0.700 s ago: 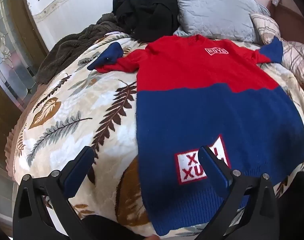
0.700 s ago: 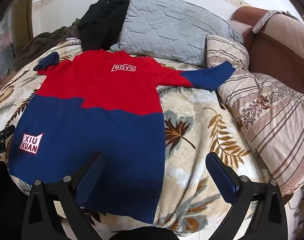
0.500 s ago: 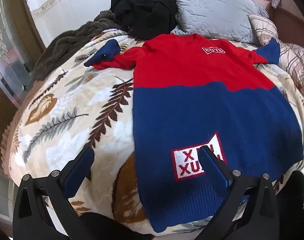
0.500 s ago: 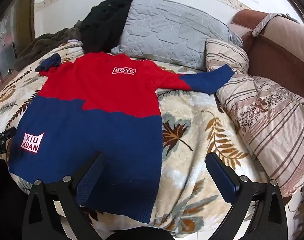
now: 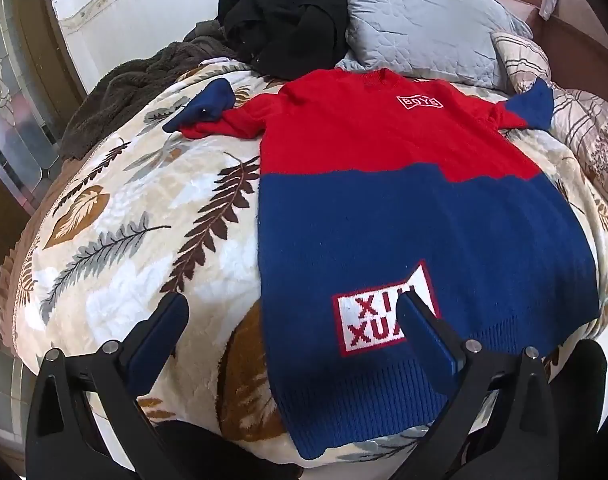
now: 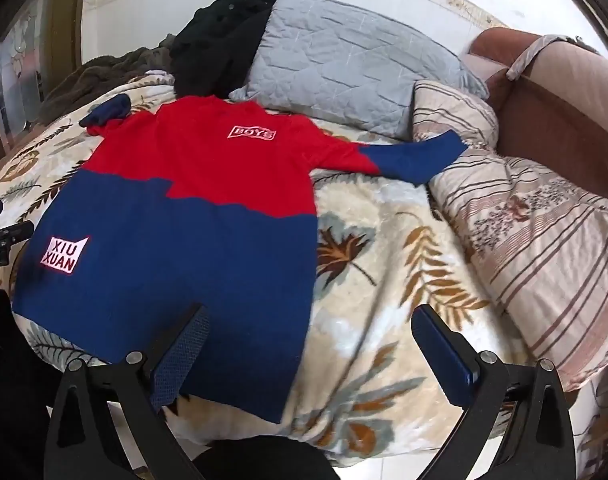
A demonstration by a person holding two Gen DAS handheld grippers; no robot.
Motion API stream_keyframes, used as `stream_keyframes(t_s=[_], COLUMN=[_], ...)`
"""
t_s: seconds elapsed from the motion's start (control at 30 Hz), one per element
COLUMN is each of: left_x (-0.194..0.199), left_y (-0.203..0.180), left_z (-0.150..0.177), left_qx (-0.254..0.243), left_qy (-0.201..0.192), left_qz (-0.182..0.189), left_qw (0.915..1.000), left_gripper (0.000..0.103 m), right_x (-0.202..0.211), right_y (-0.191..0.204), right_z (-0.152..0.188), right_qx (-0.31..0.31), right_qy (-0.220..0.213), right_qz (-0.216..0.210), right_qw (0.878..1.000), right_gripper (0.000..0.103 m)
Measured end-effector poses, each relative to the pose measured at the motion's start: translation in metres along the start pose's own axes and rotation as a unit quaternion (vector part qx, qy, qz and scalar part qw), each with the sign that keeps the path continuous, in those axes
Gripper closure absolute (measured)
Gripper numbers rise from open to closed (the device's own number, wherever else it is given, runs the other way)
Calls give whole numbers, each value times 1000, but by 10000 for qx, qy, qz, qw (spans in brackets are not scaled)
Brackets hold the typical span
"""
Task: Fold small clothes
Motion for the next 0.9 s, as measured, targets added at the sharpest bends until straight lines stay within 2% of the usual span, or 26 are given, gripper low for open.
stream_keyframes(t_s=[0.33, 0.9], left_x=[-5, -9], left_y=[5, 7], left_z=[4, 9], left_qx=[37, 60], left_qy=[49, 165], left_qz=[59, 111], left_qw=[10000, 9998], left_gripper=[0, 0], right_x=[-2, -12], right_y=[17, 4], right_z=[-5, 2], right_qx=[40, -180], right_qy=[-124, 59], right_qz=[-87, 15], right_qw=[9999, 9998], right_gripper=[2, 2])
Point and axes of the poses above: each gripper's, at about its wrist camera, not at the fingertips, and x roughly against the way its jaws point, y to its left, z to its underside, the point moved 9 cm from there along -x, roughly the way its jaws point, and after that the axes turned 13 degrees about z, right-handed, at the moved point
